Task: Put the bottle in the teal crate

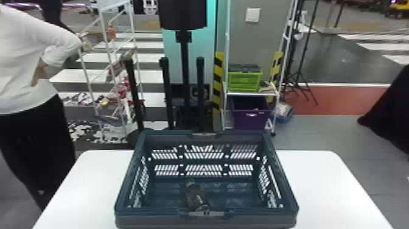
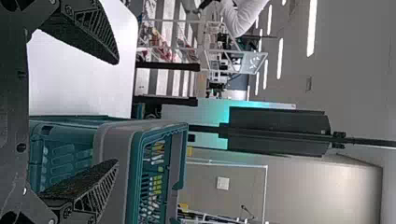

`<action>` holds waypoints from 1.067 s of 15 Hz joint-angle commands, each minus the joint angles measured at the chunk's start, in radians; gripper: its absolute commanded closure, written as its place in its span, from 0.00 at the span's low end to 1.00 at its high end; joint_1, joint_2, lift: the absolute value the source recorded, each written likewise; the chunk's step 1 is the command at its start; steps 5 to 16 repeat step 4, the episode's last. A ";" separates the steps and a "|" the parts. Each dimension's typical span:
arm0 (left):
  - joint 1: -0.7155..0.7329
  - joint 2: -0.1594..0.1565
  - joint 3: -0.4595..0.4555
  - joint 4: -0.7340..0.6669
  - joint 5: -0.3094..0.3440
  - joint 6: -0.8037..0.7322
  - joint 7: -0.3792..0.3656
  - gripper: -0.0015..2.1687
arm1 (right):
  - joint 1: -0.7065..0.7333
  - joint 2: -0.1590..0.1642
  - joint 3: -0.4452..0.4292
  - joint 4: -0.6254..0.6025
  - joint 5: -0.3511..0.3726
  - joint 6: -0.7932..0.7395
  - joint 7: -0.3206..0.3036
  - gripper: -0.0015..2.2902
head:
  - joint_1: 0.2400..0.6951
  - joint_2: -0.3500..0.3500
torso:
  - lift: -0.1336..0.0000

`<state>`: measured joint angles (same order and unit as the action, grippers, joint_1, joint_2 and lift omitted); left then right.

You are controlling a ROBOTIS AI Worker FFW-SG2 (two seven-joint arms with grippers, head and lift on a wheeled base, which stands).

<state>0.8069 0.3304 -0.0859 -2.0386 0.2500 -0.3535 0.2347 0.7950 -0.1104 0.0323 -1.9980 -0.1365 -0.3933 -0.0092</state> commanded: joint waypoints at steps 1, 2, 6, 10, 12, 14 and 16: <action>0.000 -0.001 0.000 0.000 0.000 0.000 0.000 0.06 | 0.001 0.000 0.000 -0.001 0.000 0.000 0.000 0.04 | 0.57 0.50 | 1.00; 0.000 -0.001 0.000 0.002 0.000 0.000 0.000 0.06 | 0.001 0.000 0.001 0.001 0.000 0.000 0.000 0.04 | 0.57 0.50 | 1.00; 0.000 -0.001 0.000 0.000 0.000 0.000 0.000 0.06 | 0.001 0.000 0.000 0.001 0.000 0.000 0.000 0.04 | 0.57 0.50 | 1.00; 0.000 -0.001 0.000 0.000 0.000 0.000 0.000 0.06 | 0.001 0.000 0.000 0.001 0.000 0.000 0.000 0.04 | 0.57 0.50 | 1.00; 0.000 -0.001 0.000 0.000 0.000 0.000 0.000 0.06 | 0.001 0.000 0.000 0.001 0.000 0.000 0.000 0.04 | 0.57 0.50 | 1.00; 0.000 -0.001 0.000 0.000 0.000 0.000 0.000 0.06 | 0.001 0.000 0.000 0.001 0.000 0.000 0.000 0.04 | 0.57 0.50 | 1.00; 0.000 -0.001 0.000 0.000 0.000 0.000 0.000 0.06 | 0.001 0.000 0.000 0.001 0.000 0.000 0.000 0.04 | 0.57 0.50 | 1.00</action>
